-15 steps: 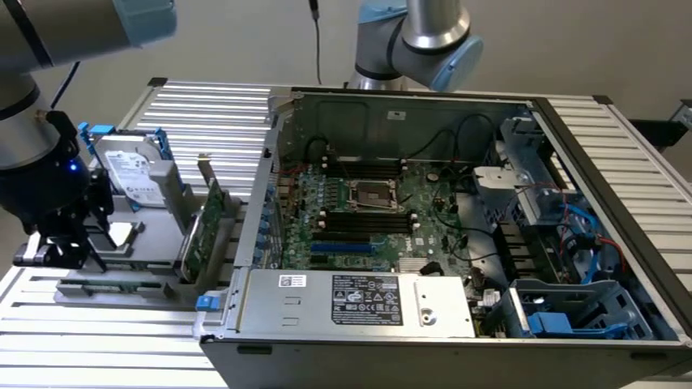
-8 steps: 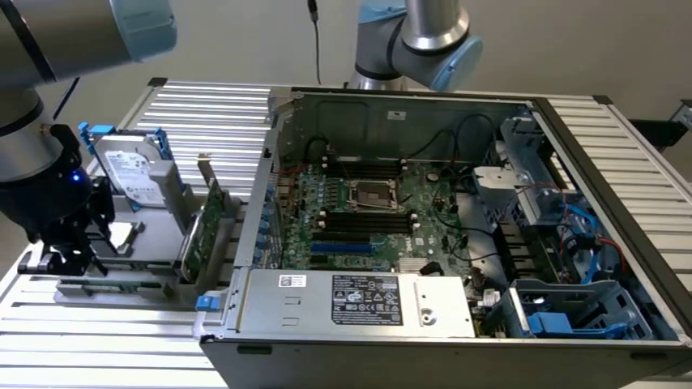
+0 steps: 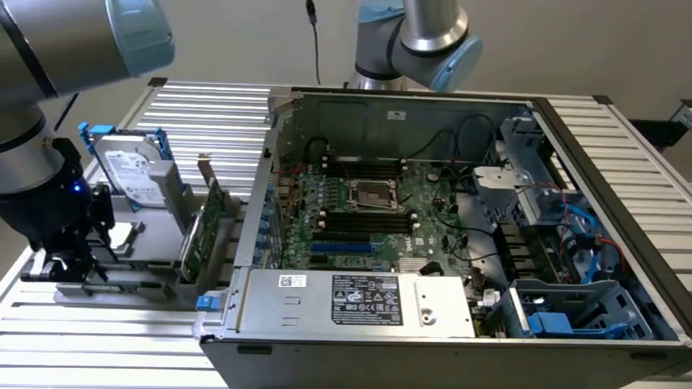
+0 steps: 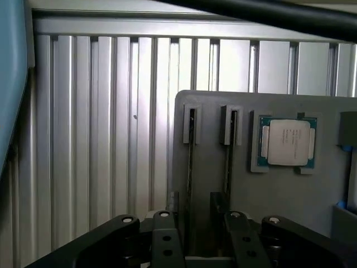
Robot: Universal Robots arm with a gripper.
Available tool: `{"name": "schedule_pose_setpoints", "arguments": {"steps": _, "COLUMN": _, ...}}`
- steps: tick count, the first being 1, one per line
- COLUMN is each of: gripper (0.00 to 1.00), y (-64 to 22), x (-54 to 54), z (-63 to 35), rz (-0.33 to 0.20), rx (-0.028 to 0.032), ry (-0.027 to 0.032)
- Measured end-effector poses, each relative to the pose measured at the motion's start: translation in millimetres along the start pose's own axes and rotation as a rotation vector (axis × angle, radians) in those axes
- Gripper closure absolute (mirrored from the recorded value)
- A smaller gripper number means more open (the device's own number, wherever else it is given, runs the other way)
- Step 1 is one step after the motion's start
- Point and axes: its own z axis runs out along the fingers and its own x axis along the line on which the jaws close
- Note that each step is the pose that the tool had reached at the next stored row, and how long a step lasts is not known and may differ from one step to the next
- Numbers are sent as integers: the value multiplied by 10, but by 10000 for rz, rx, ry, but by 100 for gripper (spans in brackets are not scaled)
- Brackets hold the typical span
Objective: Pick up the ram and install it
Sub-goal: 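Pick up the ram and move it above insertion slot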
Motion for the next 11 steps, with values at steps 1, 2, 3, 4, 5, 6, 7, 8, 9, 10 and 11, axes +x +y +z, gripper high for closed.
{"name": "schedule_pose_setpoints", "arguments": {"steps": 1, "gripper": 64, "y": 0, "x": 0, "z": 18, "rz": -9, "rx": -3, "ry": 2}}
{"name": "schedule_pose_setpoints", "arguments": {"steps": 2, "gripper": 64, "y": 0, "x": 0, "z": 37, "rz": -17, "rx": -2, "ry": 2}}
{"name": "schedule_pose_setpoints", "arguments": {"steps": 3, "gripper": 64, "y": 0, "x": -1, "z": 55, "rz": -28, "rx": -2, "ry": 2}}
{"name": "schedule_pose_setpoints", "arguments": {"steps": 4, "gripper": 64, "y": 0, "x": -1, "z": 72, "rz": -43, "rx": -2, "ry": 3}}
{"name": "schedule_pose_setpoints", "arguments": {"steps": 5, "gripper": 64, "y": -1, "x": -1, "z": 90, "rz": -64, "rx": -2, "ry": 4}}
{"name": "schedule_pose_setpoints", "arguments": {"steps": 6, "gripper": 64, "y": -2, "x": -1, "z": 108, "rz": -98, "rx": -2, "ry": 6}}
{"name": "schedule_pose_setpoints", "arguments": {"steps": 7, "gripper": 64, "y": -2, "x": -1, "z": 126, "rz": -138, "rx": -1, "ry": 6}}
{"name": "schedule_pose_setpoints", "arguments": {"steps": 8, "gripper": 64, "y": -3, "x": -2, "z": 145, "rz": -179, "rx": -1, "ry": 8}}
{"name": "schedule_pose_setpoints", "arguments": {"steps": 9, "gripper": 64, "y": -4, "x": -2, "z": 163, "rz": -218, "rx": 0, "ry": 9}}
{"name": "schedule_pose_setpoints", "arguments": {"steps": 10, "gripper": 64, "y": -4, "x": -2, "z": 181, "rz": -258, "rx": -1, "ry": 11}}
{"name": "schedule_pose_setpoints", "arguments": {"steps": 11, "gripper": 64, "y": -5, "x": -2, "z": 199, "rz": -294, "rx": 0, "ry": 12}}
